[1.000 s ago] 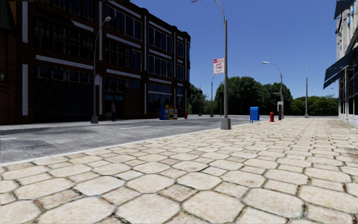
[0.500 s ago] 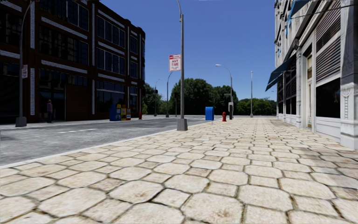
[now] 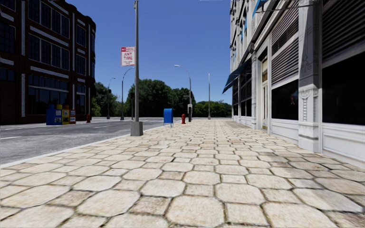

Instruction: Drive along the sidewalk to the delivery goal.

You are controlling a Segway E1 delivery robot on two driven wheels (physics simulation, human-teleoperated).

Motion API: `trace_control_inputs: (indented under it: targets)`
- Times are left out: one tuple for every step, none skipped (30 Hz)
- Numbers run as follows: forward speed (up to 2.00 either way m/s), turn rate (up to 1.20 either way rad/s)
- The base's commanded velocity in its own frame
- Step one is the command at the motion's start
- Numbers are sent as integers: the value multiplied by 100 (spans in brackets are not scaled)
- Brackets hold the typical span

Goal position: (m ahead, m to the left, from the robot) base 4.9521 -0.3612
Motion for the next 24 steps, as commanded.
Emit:
trace_control_inputs:
  targets:
    - [154, -60]
    - [154, -60]
    - [154, -60]
    - [154, -60]
    - [154, -60]
    - [154, -60]
    - [154, -60]
    - [154, -60]
    - [154, -54]
    - [154, -46]
    - [154, -27]
    - [154, -12]
    - [154, -12]
    - [154, -7]
    - [154, -5]
    - [154, -5]
    - [154, -5]
    - [154, -4]
    - [154, 0]
    - [154, 0]
    - [154, 0]
    - [154, 0]
    - [154, 0]
    - [154, 0]
